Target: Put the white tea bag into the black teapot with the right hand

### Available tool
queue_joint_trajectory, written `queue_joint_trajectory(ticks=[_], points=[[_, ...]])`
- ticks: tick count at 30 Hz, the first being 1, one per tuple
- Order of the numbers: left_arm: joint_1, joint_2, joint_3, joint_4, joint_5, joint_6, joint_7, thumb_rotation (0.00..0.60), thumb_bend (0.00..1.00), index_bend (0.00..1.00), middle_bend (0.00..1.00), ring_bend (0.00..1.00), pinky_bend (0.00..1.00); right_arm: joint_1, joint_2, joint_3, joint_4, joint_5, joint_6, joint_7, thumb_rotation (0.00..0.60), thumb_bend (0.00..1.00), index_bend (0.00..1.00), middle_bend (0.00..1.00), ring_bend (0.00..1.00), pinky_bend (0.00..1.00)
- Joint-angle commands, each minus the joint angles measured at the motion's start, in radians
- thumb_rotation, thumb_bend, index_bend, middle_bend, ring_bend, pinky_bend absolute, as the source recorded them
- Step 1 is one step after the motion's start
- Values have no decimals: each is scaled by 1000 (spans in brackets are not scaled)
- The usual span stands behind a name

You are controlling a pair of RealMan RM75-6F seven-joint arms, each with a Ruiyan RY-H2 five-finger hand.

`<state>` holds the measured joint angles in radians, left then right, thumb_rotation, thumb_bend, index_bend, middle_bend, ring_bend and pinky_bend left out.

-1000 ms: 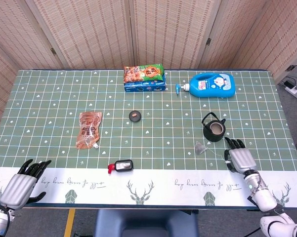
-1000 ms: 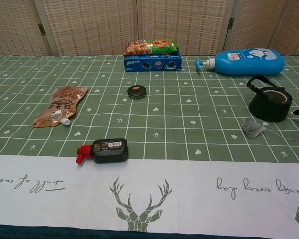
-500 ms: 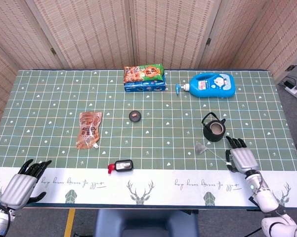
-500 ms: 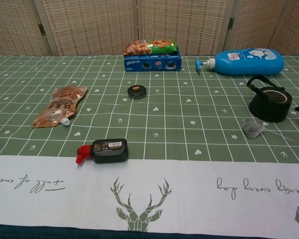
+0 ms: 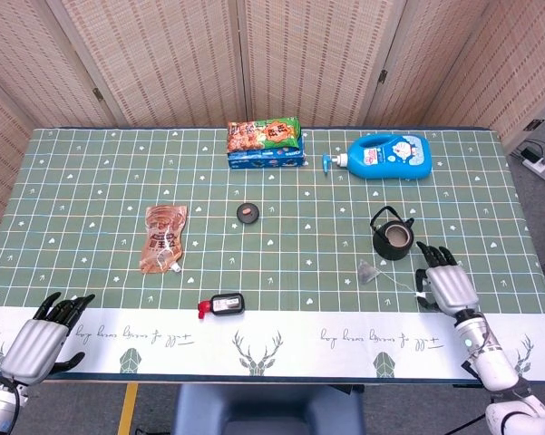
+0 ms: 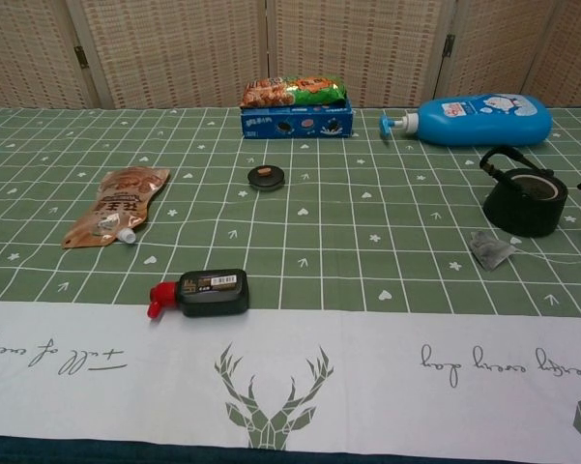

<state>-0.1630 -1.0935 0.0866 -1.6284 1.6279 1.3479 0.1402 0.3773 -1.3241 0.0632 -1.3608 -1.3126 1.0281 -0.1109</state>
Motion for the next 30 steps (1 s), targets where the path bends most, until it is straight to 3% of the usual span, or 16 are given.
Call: queue_joint_trajectory(ticks=[1,8,19,30], points=[[-1,-2,-1,-1,-2,-2,4,600,194,0,124,149,63,-3,46,22,-60,-23,47,11,600,310,604,0,29,0],[-4,-7,-2,-4,-9,-12,14,600,194,0,124,149,63,10,150,79,-219,-18,106,-48,600,310,605,0,41,0],[-7,-11,-4,-2,-17,-20,19,600,194,0,124,151,63,53,286,187,-468,97,144,-184,600,309,604,0,68,0],[-9,-13,-6,4,-23,-25,19,600,196,2,124,151,63,93,363,255,-550,222,148,-221,600,310,604,0,73,0]])
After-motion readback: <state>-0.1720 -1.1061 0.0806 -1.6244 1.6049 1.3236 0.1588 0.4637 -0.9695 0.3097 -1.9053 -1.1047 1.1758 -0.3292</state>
